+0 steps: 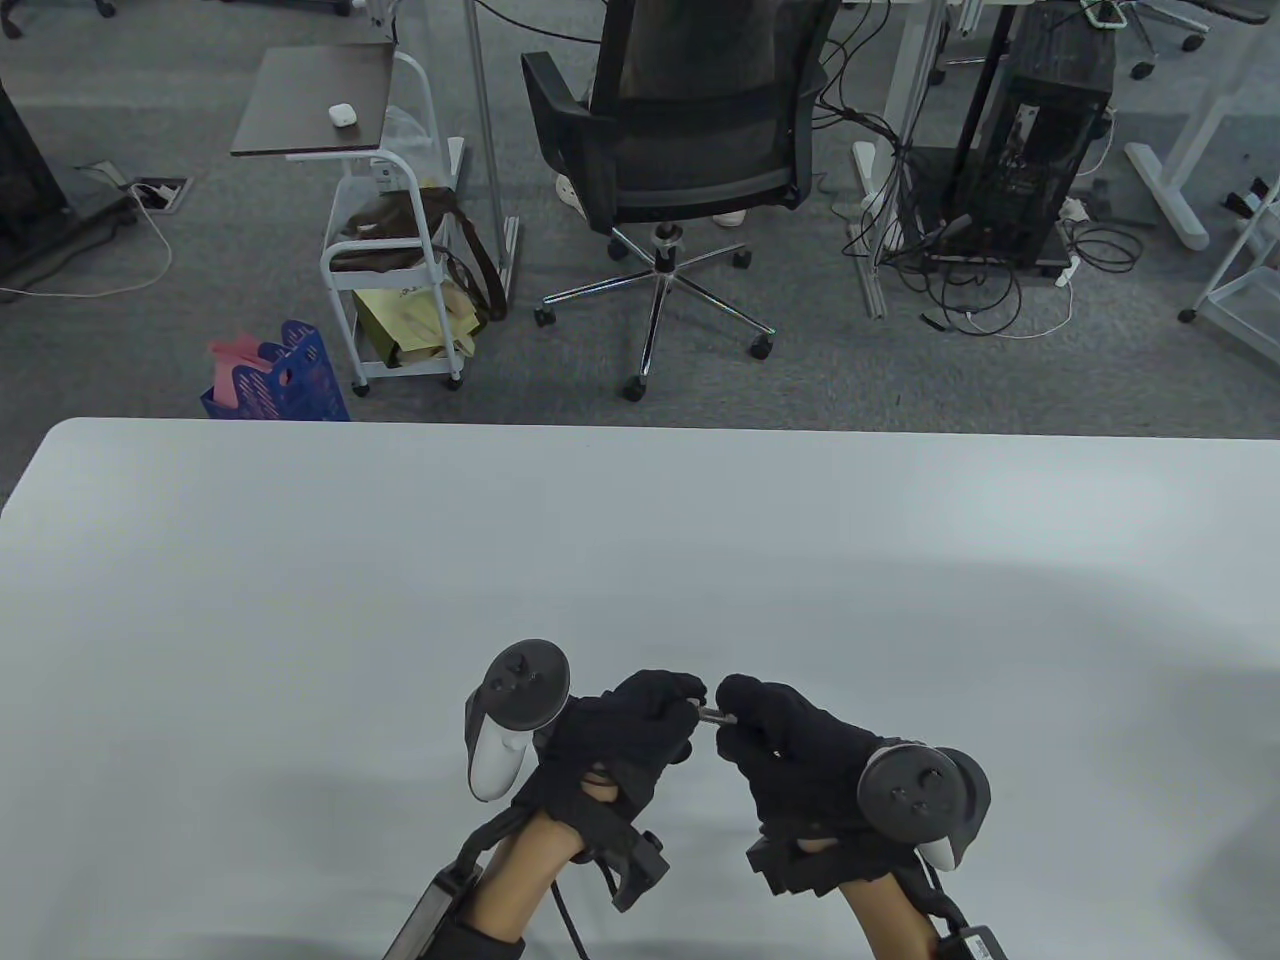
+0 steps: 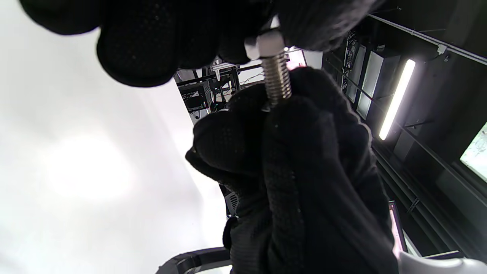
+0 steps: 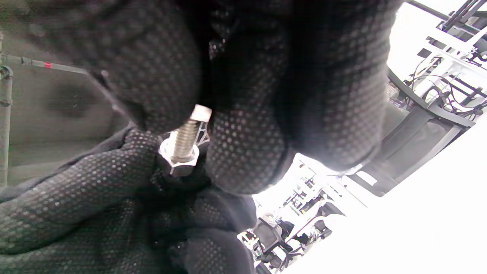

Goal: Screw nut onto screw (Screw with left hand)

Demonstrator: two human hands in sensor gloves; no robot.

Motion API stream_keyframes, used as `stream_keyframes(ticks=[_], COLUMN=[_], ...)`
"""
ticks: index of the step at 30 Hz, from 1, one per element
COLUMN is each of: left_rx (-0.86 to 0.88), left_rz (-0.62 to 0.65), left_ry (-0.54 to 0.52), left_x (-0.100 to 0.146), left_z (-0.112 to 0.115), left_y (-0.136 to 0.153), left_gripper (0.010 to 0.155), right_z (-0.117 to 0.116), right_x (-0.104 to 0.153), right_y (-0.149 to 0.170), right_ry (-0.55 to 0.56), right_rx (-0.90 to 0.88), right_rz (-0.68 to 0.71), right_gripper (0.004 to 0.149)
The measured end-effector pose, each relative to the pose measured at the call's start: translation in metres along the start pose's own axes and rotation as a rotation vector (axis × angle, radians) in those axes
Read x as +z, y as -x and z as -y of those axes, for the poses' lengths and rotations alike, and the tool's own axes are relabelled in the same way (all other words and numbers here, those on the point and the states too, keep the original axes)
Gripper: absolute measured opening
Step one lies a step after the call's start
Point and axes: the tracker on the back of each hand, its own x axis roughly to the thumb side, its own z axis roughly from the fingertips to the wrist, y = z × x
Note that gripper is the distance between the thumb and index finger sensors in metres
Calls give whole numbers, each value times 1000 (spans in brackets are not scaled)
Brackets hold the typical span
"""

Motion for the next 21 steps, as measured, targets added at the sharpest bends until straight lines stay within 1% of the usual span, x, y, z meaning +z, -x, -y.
stream_keyframes(ticks=[1,3,7,9,11,13,16,17,21], left_rx=[-2,-26,-30,-41,-49,-37,-45,-54,-62], left_rz=[-8,-22,-28,-19,6,30,35,37,40], left_ry=[-15,-44,-35,-15,3,-2,-31,-41,-43], left_x=[1,1,1,0,-1,-1,0,1,0], left_z=[0,-1,0,2,3,3,3,3,3], left_y=[1,2,2,0,-2,-1,-1,-1,-2], left_gripper=[66,68,59,56,55,57,66,66,60], right_z=[0,0,-1,-1,-1,1,2,2,1], right_x=[0,0,0,0,0,0,0,0,0], right_y=[0,0,0,0,0,0,-1,-1,-1], right_ry=[-1,-1,-9,-11,-8,1,7,7,4], right_rx=[-1,0,19,17,14,2,-5,-8,-3], right_rz=[0,1,10,9,8,4,4,5,11], right_gripper=[45,45,45,45,45,45,45,45,45])
